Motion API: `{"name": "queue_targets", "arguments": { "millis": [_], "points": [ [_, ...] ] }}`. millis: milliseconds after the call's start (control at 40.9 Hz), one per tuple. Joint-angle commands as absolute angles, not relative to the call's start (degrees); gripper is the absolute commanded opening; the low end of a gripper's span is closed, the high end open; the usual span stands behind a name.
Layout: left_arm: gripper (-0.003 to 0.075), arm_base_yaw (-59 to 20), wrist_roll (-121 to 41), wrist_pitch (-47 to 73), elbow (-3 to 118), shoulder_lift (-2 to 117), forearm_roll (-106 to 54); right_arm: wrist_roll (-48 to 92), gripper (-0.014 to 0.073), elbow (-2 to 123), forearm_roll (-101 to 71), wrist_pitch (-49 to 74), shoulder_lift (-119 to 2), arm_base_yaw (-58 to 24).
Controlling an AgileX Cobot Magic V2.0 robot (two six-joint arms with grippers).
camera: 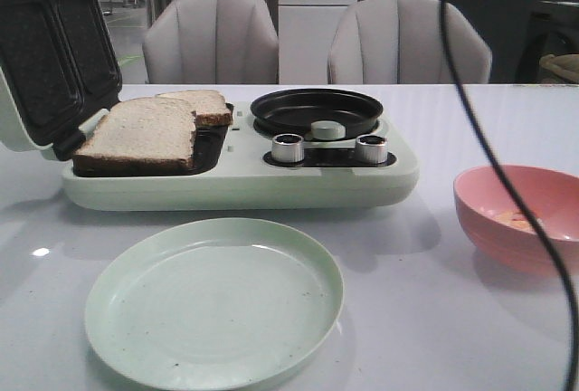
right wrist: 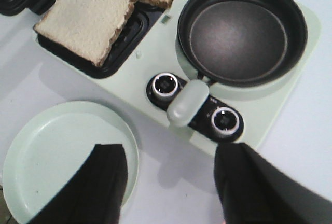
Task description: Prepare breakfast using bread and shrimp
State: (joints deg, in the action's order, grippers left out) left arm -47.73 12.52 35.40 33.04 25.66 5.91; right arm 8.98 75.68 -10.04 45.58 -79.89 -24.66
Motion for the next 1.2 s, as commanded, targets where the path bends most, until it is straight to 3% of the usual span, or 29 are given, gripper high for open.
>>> {"name": "queue_targets", "arguments": {
  "millis": [0, 367, 734, 832, 1174],
  "points": [
    [0.0507, -48.1, 12.5, 30.4, 34.7, 26.3, 6.4, 8.4, 0.0487, 70.6, -9.3, 41.2, -70.5, -24.3],
    [0.0507, -48.1, 12.5, 29.9, 34.7, 26.3, 6.4, 8.4, 0.0487, 47.6, -9.9, 39.6, -47.1, -24.3],
    [0.0505, -48.1, 12.5, 33.8, 35.4, 27.9, 10.1, 8.4, 0.0487, 36.6, -9.7, 40.1, -33.5, -24.3],
    [0.0458, -48.1, 12.5, 37.8, 37.5, 31.0, 10.2, 8.4, 0.0487, 36.4, -9.7, 40.5, -33.5, -24.3],
    [0.0182, -48.1, 12.5, 39.5, 44.5, 46.2, 10.2, 8.4, 0.0487, 36.4, -9.7, 40.5, -33.5, -24.3]
  ]
}}
